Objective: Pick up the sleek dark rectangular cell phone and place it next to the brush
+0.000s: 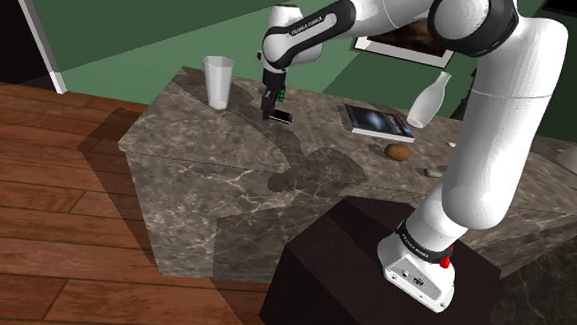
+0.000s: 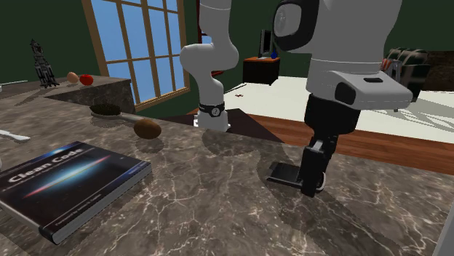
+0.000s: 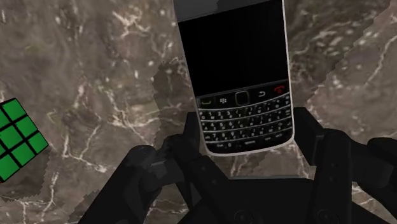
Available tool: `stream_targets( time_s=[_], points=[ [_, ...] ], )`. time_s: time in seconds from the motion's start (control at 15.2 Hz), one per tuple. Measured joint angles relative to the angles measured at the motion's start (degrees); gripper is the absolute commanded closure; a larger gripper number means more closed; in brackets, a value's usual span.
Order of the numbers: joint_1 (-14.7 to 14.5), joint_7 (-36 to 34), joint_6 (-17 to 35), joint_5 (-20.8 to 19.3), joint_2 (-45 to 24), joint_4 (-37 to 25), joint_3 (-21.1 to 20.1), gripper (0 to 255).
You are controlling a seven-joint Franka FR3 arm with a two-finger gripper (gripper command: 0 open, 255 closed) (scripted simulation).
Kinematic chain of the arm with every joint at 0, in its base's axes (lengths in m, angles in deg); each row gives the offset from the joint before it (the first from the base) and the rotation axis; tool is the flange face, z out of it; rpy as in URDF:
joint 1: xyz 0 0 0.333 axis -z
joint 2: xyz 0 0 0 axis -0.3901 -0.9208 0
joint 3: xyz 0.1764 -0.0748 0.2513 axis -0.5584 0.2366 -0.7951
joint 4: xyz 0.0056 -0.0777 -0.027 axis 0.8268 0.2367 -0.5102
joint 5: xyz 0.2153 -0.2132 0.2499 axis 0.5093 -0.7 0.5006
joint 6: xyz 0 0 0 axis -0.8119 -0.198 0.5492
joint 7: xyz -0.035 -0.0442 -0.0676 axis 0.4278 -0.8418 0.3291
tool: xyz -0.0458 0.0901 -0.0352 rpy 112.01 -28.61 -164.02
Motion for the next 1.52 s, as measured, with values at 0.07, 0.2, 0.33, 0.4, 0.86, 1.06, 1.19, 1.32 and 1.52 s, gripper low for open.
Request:
stream_targets(
  time_s=[0.07,0.2,0.33,0.4,0.86,1.06,1.19,1.32,1.52],
  points=[
    [-0.03,-0.04,-0.54,-0.05,0.46,-0.08,0.01,255],
    [-0.05,-0.07,-1.92,-0.11,1.31,-0.61,0.04,255],
    [-0.02,-0.01,-3.2,-0.16,1.96,-1.24,0.08,255],
    [-0.09,-0.13,-3.81,-0.21,2.41,-1.39,0.08,255],
    [-0.13,-0.17,-8.55,-0.4,4.67,-3.89,0.15,255],
    [0.1,0.24,-9.42,-0.47,6.06,-3.37,0.33,255],
    [0.91,1.59,-8.32,-0.59,8.7,0.36,0.92,255],
    [1.9,3.28,-7.71,-0.73,11.29,3.55,1.68,255],
    [3.55,6.14,-6.44,-1.09,15.21,8.67,3.07,255]
  ],
)
